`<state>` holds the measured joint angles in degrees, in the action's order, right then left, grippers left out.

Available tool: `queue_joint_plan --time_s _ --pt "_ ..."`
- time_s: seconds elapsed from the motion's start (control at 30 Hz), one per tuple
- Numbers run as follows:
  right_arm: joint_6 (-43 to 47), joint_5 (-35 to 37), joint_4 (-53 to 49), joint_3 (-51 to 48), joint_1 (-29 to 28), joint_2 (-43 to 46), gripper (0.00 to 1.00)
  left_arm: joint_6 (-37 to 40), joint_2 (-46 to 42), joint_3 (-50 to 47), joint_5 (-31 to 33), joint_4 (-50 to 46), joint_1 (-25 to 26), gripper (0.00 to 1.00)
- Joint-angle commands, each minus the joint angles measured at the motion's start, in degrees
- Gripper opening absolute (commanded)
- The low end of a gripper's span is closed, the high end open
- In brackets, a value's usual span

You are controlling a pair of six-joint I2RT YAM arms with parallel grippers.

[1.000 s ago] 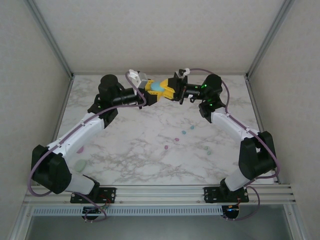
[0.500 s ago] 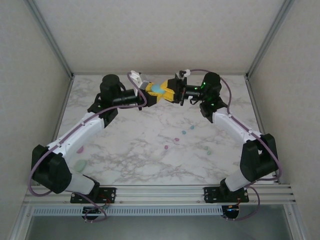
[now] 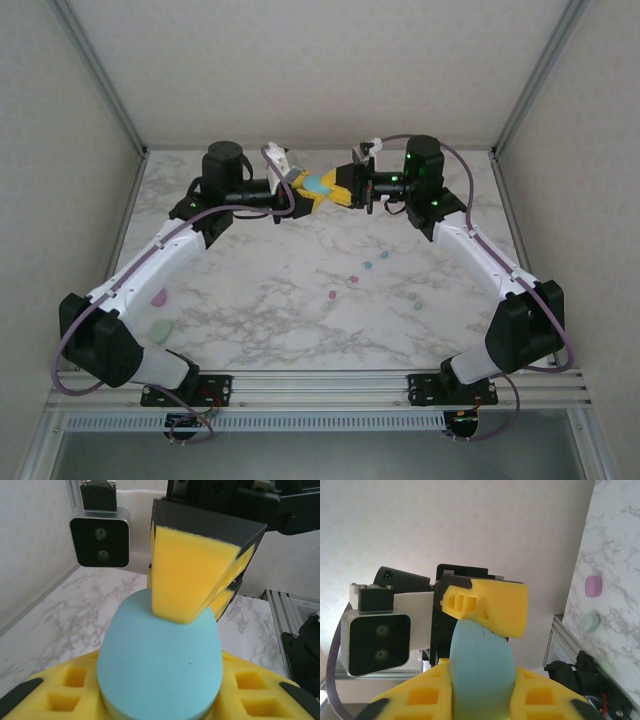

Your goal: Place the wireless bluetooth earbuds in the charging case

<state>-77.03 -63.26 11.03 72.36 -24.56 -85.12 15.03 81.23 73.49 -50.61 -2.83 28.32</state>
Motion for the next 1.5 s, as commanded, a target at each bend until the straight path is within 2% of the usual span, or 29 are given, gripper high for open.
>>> queue_joint_plan --time_s 0.0,0.2,0.33,0.53,0.93,1.1,1.4,1.47 --pt "-1.51 0.29 2.97 -1.87 -0.5 0.64 0.11 -2.07 -0.72 0.83 -1.38 4.14 0.97 0.42" --pt "-19.52 2.81 27.35 -7.85 -0.27 -0.43 0.05 -9.2 -1.14 -2.57 -1.52 14.94 0.78 0.51" --pt "-23.51 3.23 32.78 -8.85 -0.1 -0.95 0.04 -11.77 -1.25 -4.05 -1.69 18.94 0.65 0.55" --pt "-28.23 3.64 38.88 -9.69 0.55 -1.06 0.04 -11.15 -2.43 -5.62 -1.69 18.01 -0.84 0.57" --pt "-29.42 4.81 40.02 -10.06 0.56 -0.89 0.04 -16.65 -2.58 -6.61 -1.5 26.11 -1.15 0.58" --pt "-29.8 4.73 40.35 -9.87 0.54 -0.92 0.04 -16.33 -2.23 -6.21 -1.6 25.87 -0.9 0.56" --pt "-30.54 4.87 41.03 -9.53 0.28 -1.02 0.04 -12.13 -1.78 -4.76 -1.77 19.76 -0.19 0.56" --pt "-30.42 4.91 41.03 -9.69 0.21 -1.09 0.04 -12.3 -1.62 -4.52 -1.8 19.99 -0.14 0.53"
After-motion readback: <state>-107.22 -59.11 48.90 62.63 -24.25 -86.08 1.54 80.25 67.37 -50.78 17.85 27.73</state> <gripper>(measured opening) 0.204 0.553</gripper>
